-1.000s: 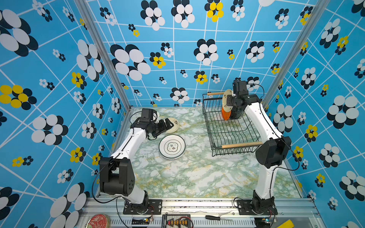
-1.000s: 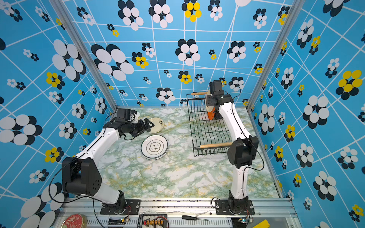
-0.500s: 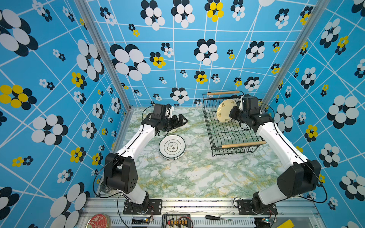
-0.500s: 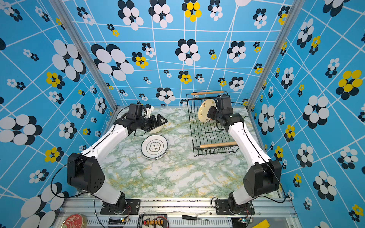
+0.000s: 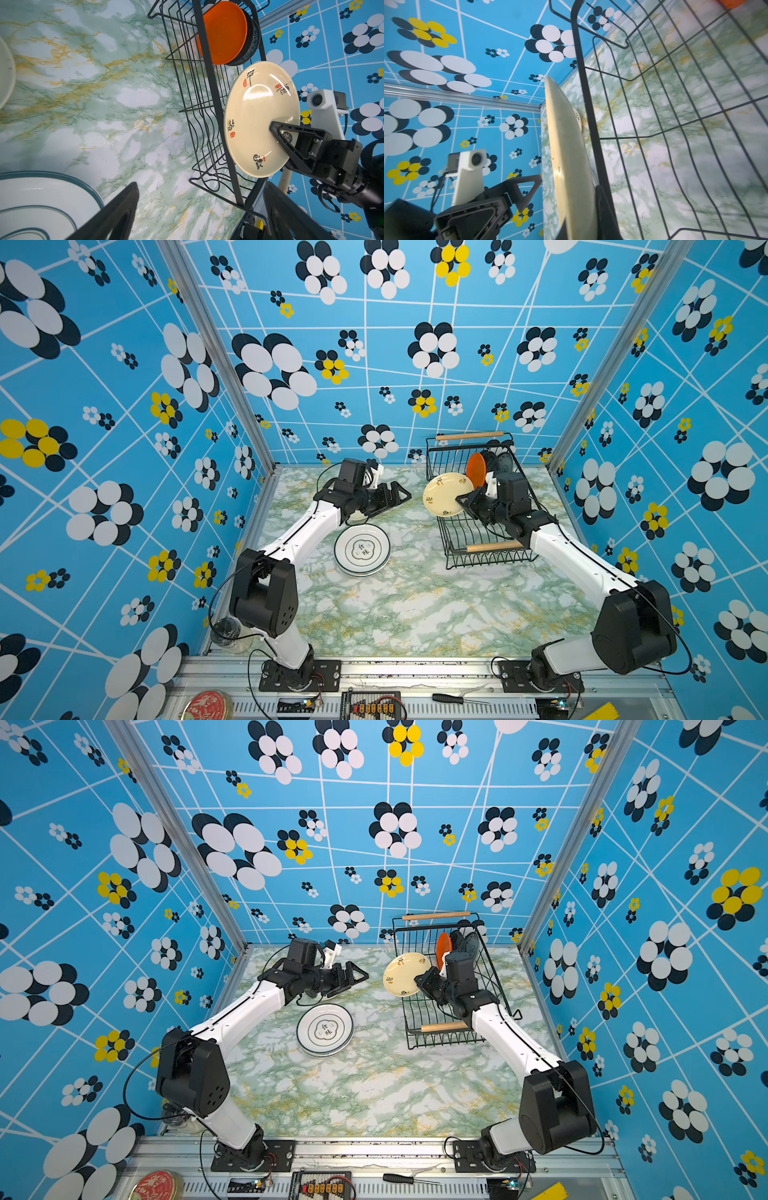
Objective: Unload the plates from the dish rack
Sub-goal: Place the plate on the plate.
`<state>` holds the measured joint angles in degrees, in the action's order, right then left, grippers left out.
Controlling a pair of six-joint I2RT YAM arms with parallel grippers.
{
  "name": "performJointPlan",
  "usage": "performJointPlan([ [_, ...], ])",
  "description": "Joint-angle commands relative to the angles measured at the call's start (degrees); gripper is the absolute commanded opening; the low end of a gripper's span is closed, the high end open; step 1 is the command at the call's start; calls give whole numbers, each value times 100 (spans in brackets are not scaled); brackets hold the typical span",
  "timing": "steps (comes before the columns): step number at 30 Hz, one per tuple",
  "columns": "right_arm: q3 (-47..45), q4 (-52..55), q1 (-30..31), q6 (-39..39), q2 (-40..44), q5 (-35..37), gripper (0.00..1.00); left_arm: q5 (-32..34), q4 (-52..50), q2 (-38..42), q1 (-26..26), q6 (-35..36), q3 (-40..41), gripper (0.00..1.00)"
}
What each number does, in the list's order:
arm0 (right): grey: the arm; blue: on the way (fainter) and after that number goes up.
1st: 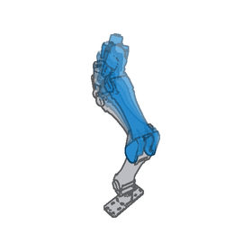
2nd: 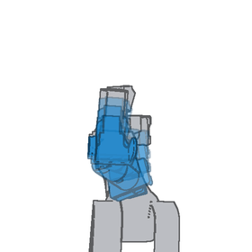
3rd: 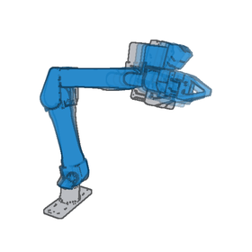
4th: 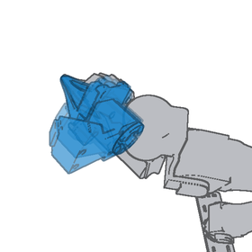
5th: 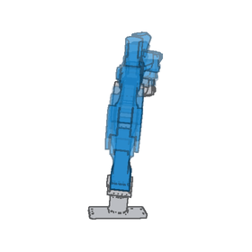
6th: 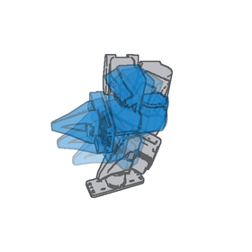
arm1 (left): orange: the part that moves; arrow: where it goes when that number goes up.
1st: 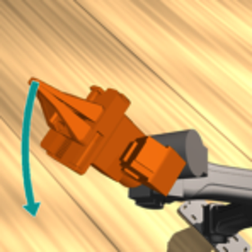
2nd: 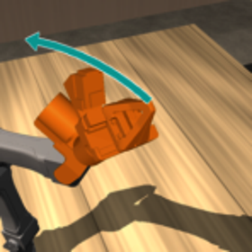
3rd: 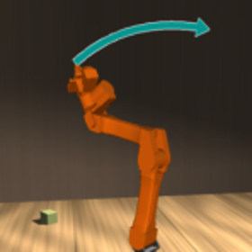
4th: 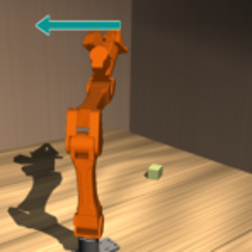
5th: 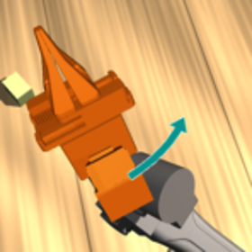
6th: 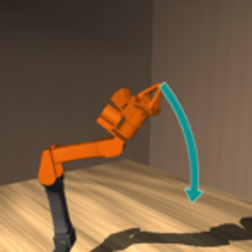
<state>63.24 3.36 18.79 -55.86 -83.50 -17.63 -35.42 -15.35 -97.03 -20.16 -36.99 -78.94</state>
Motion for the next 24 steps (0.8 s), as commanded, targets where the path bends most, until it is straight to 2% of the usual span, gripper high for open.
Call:
performJointPlan([
  [1,-111,-968,176,-587,50,-512,12,-237,312,-165,-68,-171,-230,92],
  [12,-60,-1527,540,-928,-293,-808,13,-393,515,-229,-84,-301,-245,83],
  [24,13,-1774,617,-976,-567,-998,17,-544,527,-195,-72,-364,-157,48],
])
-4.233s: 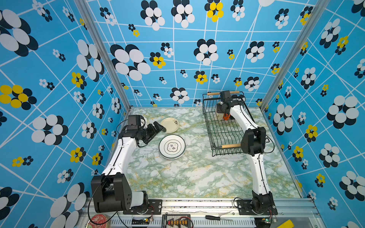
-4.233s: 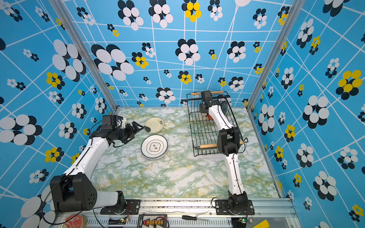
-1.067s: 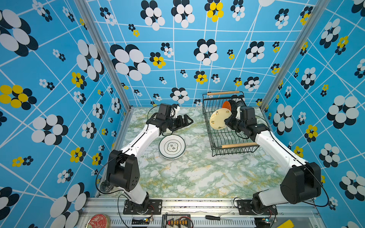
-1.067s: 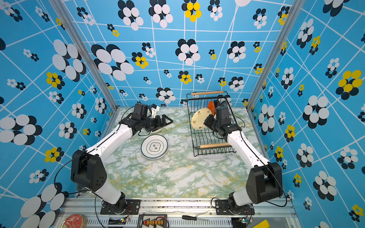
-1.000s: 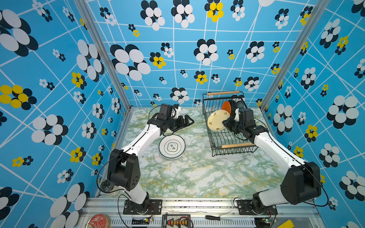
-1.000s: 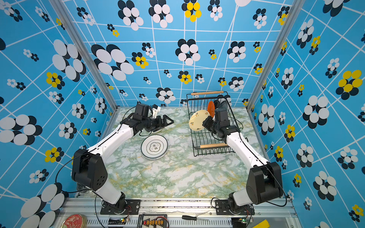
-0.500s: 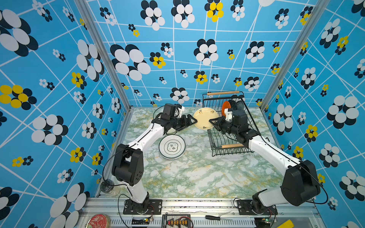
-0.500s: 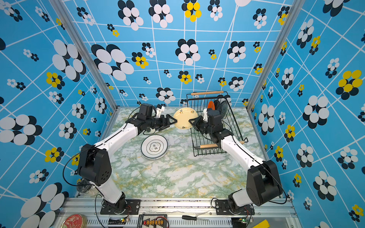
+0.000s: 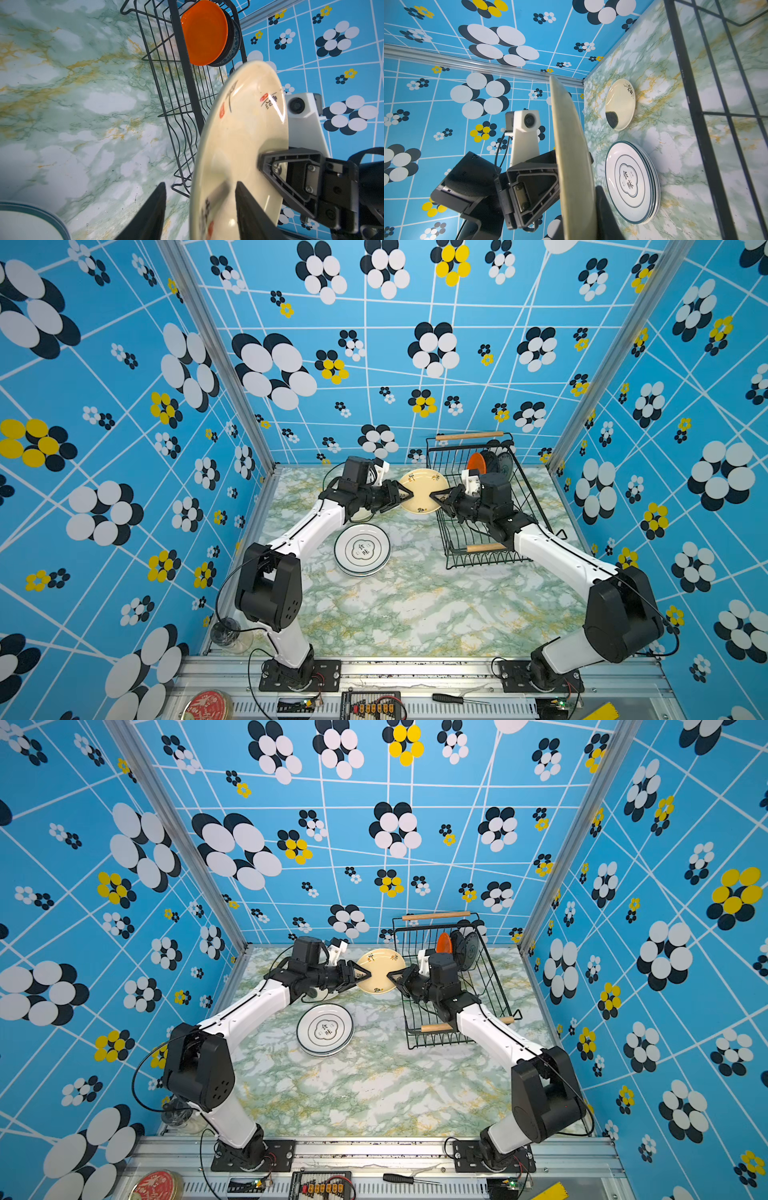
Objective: Unload the plates from the dish rack
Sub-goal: Place the plate on the plate.
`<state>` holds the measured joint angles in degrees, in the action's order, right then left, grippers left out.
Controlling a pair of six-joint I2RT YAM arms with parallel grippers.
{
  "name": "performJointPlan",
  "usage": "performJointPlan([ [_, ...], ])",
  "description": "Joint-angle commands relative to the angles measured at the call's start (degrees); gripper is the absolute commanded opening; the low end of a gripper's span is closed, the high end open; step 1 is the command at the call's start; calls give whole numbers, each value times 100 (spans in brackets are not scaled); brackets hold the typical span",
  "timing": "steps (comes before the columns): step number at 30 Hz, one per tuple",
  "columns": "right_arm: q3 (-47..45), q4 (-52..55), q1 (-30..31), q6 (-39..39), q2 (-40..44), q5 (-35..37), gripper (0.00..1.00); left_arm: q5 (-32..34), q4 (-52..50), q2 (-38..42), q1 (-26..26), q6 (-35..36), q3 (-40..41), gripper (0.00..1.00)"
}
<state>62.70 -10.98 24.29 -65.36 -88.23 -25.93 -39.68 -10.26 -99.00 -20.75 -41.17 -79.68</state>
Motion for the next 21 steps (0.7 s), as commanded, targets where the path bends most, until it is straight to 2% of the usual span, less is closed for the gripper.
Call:
performJointPlan([
  [1,85,-333,71,-28,-137,-179,18,-116,9,8,-16,62,-76,45],
  [10,304,-168,172,-1,-317,-213,21,-241,7,-18,36,102,-66,21],
  [14,387,-71,188,60,-361,-228,23,-259,-17,3,49,87,-65,15],
  [21,575,150,197,221,-448,-177,42,-194,-198,73,106,170,-39,7],
])
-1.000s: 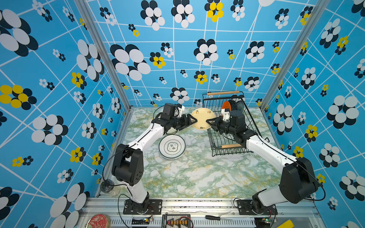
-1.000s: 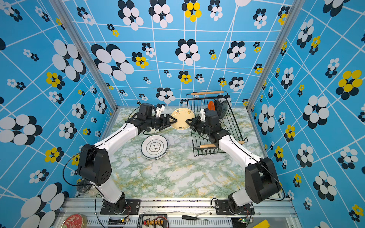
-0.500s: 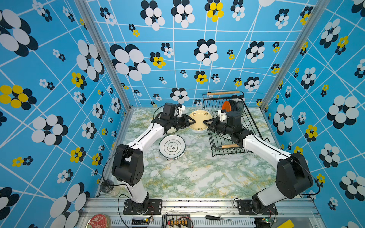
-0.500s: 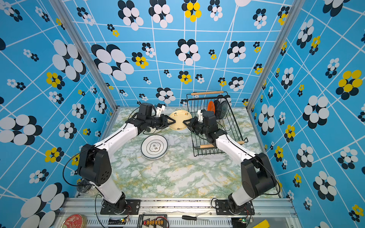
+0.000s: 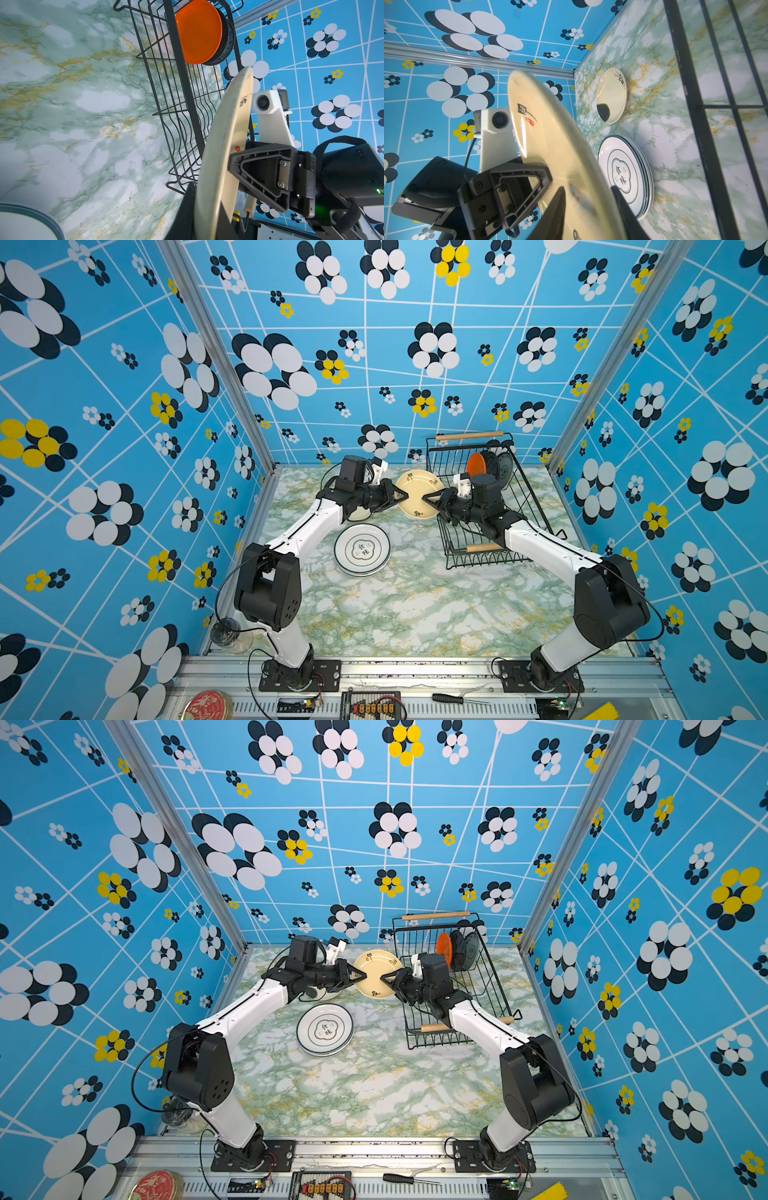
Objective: Unload the plates from the dish rack
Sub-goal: Place the plate on the plate.
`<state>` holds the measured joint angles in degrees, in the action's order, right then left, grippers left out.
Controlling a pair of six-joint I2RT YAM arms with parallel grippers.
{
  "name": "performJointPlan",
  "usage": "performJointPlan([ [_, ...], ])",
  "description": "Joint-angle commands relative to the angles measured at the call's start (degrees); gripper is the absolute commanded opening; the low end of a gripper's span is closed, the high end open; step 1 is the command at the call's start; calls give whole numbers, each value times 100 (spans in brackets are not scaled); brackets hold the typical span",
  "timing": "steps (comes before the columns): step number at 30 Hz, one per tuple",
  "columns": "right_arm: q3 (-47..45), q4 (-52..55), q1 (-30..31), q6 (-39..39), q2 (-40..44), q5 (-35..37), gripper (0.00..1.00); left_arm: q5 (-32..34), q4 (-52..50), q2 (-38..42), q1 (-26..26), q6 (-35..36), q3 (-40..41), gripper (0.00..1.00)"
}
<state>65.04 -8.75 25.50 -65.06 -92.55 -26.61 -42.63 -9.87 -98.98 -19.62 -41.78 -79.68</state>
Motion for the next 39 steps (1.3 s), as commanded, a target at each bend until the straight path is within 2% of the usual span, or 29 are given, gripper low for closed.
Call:
performJointPlan([
  [1,384,-27,70,230,-28,-107,44,108,-275,99,-1,256,-35,6],
  [4,598,311,77,444,-60,-8,50,205,-403,224,40,323,4,2],
  [10,1317,1604,69,1332,-86,387,78,285,-672,520,318,354,127,0],
  [15,1984,2735,70,2027,-187,883,88,226,-713,801,630,313,328,0],
  [18,2460,3482,69,2532,-264,1261,98,307,-909,943,859,372,370,0],
  [26,3564,5139,67,3655,-382,2851,99,928,-1546,922,1465,700,314,0],
  [33,4208,5974,67,4339,-629,4401,99,1474,-1762,409,1882,891,-18,0],
  [39,4336,6076,61,4627,-863,4813,99,1691,-1904,-362,2075,1034,-536,0],
])
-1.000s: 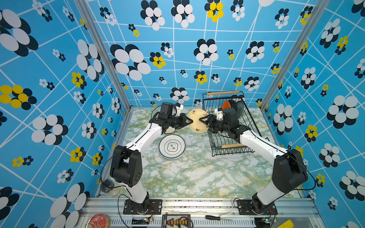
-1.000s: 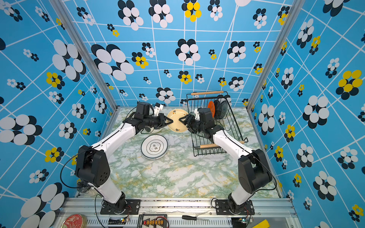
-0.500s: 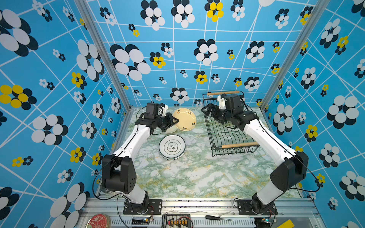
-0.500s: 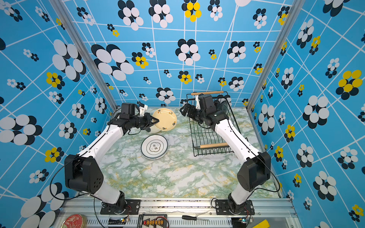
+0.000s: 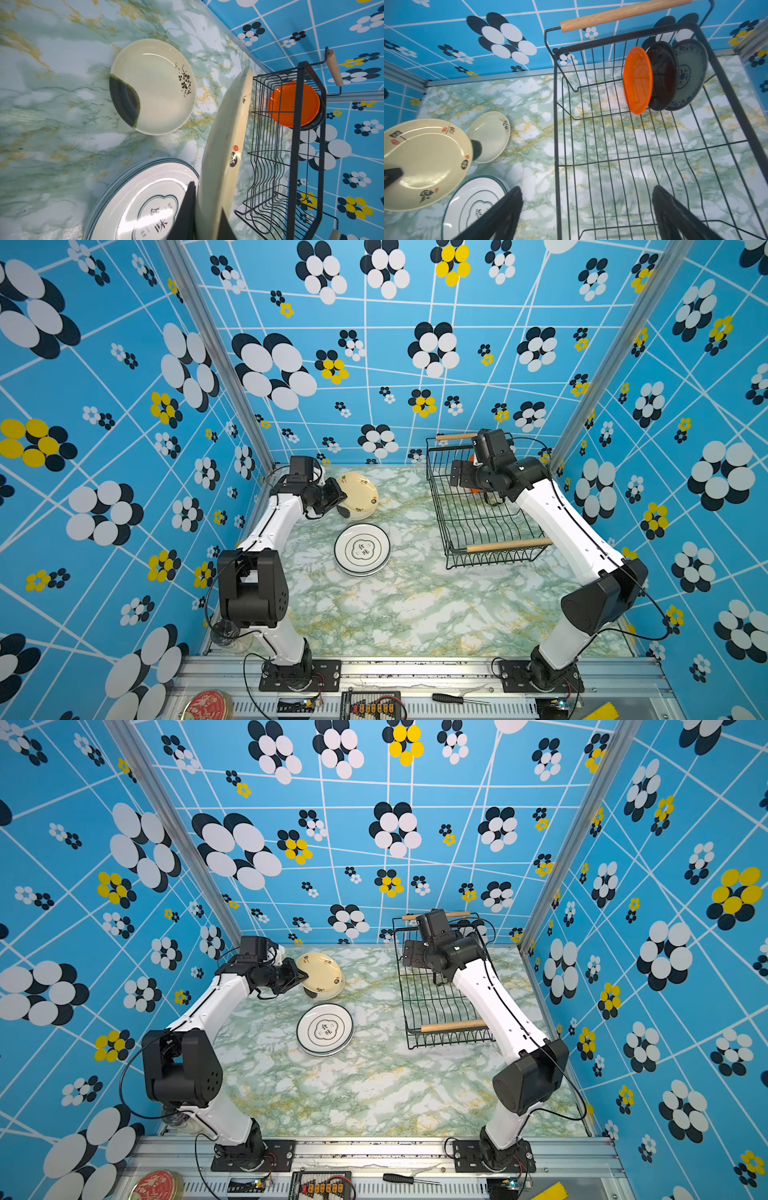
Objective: Unload the plates from the dish rack
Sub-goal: Place the plate on the plate.
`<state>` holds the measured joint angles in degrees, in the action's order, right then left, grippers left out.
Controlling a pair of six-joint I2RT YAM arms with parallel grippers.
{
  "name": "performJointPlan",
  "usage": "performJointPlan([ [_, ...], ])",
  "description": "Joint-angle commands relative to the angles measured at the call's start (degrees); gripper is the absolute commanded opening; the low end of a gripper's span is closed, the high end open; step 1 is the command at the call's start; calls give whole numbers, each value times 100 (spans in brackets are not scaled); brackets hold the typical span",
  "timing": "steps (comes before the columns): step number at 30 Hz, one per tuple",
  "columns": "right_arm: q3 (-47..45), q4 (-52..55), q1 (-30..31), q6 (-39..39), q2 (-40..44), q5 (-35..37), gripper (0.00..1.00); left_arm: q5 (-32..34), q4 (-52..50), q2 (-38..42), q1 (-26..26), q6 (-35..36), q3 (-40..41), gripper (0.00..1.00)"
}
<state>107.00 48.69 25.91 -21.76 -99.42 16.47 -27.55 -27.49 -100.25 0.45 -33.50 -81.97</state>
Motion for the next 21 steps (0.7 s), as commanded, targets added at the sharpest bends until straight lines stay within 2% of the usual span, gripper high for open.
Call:
performJointPlan([
  [1,160,358,20,328,-228,535,99,225,-146,-360,93,229,-378,0],
  [10,261,356,18,483,-503,637,99,282,-90,-1218,210,283,-899,0],
  [21,308,374,8,506,-693,504,99,367,-69,-1859,219,285,-1213,1],
])
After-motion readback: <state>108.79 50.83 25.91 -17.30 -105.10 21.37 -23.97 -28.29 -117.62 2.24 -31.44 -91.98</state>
